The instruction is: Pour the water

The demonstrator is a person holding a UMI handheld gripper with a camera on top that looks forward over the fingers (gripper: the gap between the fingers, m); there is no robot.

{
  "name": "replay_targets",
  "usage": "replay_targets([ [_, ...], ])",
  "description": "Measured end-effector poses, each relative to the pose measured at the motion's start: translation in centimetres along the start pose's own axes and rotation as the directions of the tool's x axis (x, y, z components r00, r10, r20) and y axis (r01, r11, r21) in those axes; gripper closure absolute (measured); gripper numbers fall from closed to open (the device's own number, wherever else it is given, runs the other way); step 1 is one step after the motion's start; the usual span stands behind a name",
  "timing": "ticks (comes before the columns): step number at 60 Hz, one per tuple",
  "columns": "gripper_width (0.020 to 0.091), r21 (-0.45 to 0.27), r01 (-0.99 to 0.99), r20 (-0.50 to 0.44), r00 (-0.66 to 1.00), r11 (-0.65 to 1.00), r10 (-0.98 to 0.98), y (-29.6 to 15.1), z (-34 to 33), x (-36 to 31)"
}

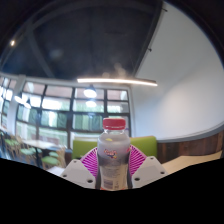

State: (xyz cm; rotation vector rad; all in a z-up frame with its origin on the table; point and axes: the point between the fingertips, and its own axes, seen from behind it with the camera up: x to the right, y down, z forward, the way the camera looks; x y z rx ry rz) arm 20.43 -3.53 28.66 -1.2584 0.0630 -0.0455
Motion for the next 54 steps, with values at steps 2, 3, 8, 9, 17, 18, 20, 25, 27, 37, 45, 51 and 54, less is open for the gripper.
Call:
replay_targets([
  [2, 0.0755, -0.047, 0.039, -0.029, 0.999, 0.998, -0.041, 3.0, 0.8, 2.7],
  [3, 0.0755, -0.07, 0.052, -0.039, 0.998, 0.996, -0.055, 4.4, 0.5, 3.8],
  [8, 0.0754, -0.201, 0.04, -0.074, 0.996, 0.979, -0.056, 12.4, 0.9, 8.7],
  [9, 0.0752, -0.223, 0.028, -0.08, 0.996, 0.974, -0.047, 13.6, 0.4, 9.4],
  [17, 0.0753, -0.277, -0.029, -0.079, 0.997, 0.961, 0.008, 18.4, -0.1, 11.4],
  [18, 0.0754, -0.284, -0.028, -0.079, 0.997, 0.958, 0.006, 18.9, -0.3, 11.7],
  [20, 0.0754, -0.294, -0.018, -0.075, 0.997, 0.956, -0.004, 20.2, 1.4, 11.8],
  [25, 0.0733, -0.317, 0.031, -0.051, 0.998, 0.948, -0.049, 20.7, 0.9, 12.0],
  [27, 0.074, -0.32, 0.034, -0.049, 0.997, 0.947, -0.053, 21.9, 1.7, 11.6],
  [37, 0.074, -0.32, 0.034, -0.061, 0.997, 0.947, -0.056, 21.6, 1.5, 12.2],
  [45, 0.0562, -0.328, 0.025, -0.072, 0.996, 0.945, -0.051, 21.9, 1.6, 12.0],
  [51, 0.0355, -0.357, -0.043, -0.072, 0.997, 0.933, 0.018, 21.0, -1.2, 10.6],
  [54, 0.026, -0.345, -0.051, -0.089, 0.996, 0.937, 0.021, 19.9, -2.2, 10.3],
])
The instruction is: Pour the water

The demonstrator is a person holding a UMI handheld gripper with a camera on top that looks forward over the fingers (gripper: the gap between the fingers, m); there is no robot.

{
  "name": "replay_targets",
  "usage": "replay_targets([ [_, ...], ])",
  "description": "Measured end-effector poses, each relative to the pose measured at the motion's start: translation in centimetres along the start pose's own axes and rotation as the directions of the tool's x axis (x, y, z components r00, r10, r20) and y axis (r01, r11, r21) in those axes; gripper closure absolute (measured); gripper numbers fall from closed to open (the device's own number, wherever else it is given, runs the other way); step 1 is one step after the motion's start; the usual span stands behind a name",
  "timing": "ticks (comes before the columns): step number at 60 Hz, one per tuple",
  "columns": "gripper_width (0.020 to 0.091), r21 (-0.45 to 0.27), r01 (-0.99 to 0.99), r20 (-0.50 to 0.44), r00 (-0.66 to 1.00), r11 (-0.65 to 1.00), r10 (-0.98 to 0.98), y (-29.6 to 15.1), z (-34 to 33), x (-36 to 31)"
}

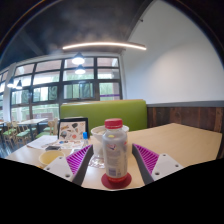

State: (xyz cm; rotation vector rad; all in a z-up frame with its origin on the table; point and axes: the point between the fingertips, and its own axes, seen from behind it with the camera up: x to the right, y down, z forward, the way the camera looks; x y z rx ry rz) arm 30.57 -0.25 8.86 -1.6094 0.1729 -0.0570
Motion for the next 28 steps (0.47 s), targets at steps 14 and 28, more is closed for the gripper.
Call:
replay_targets([
  [14, 0.0282, -0.038, 0.044, -0.006, 0.999, 0.998, -0.044, -2.8, -14.5, -4.0],
  [28, 0.029, -0.085, -0.001, -0.008, 1.0, 0.996, 0.0, -1.6, -26.1, -8.8],
])
